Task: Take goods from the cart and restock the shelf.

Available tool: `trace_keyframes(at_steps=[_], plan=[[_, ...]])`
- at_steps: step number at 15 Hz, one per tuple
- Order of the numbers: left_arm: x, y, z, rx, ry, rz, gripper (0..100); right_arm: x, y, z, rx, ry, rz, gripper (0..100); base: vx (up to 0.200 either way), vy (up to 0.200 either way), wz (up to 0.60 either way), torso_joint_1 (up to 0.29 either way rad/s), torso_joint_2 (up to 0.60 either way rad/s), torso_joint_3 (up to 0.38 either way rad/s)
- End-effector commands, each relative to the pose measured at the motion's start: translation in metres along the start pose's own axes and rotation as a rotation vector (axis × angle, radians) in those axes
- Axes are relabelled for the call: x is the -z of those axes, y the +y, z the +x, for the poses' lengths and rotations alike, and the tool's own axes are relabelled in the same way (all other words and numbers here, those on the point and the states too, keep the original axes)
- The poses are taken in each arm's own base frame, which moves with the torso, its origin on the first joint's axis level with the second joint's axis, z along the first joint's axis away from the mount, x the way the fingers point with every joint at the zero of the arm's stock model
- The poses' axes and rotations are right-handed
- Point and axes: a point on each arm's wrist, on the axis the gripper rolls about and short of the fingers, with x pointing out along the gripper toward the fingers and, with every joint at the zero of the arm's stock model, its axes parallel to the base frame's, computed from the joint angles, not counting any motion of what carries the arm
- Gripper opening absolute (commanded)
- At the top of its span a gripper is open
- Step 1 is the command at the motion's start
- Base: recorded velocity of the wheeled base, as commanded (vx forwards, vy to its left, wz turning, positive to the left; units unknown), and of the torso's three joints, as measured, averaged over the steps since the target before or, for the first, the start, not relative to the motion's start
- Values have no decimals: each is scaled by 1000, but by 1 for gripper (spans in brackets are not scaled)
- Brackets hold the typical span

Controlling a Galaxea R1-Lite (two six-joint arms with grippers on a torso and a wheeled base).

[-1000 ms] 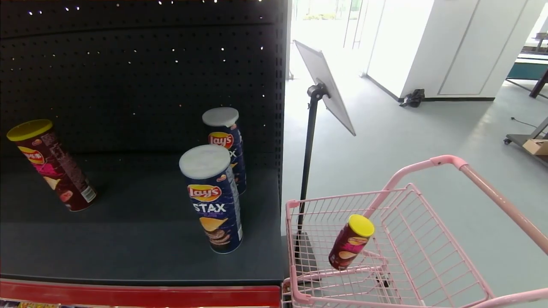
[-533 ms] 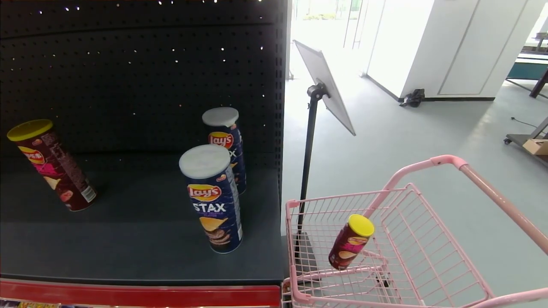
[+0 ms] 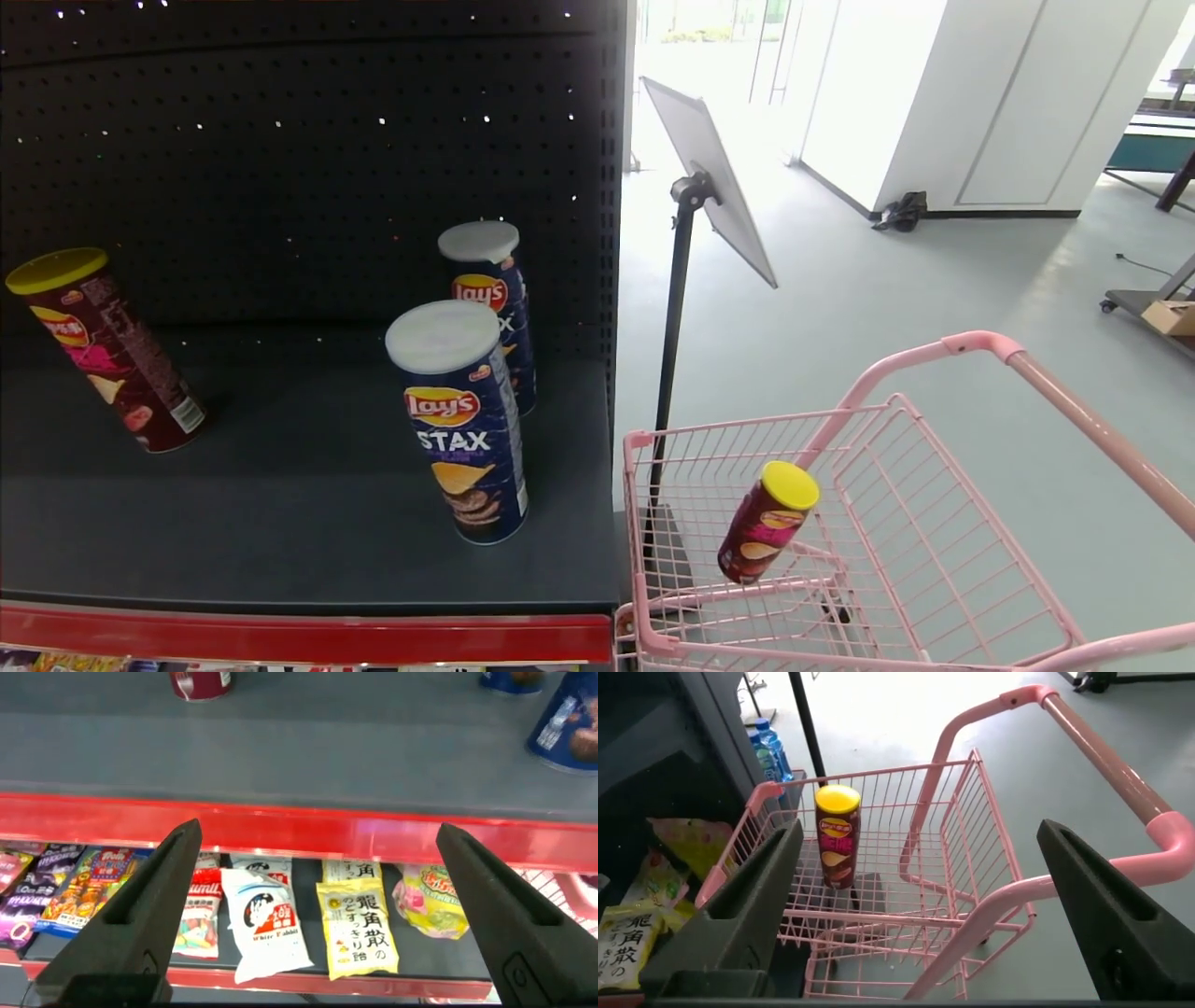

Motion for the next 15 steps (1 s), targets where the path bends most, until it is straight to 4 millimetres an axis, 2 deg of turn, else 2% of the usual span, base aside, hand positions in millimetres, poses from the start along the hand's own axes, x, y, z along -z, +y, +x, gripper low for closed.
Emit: trace_keyframes(at_steps=[1, 15], plan=[[0, 0, 0, 0, 2, -2, 100, 0, 0, 0, 0, -1, 0, 100, 0, 0, 0, -144, 349, 183], [0, 0, 0, 0, 2, -2, 100, 0, 0, 0, 0, -1, 1, 100, 0, 0, 0, -170, 399, 227]])
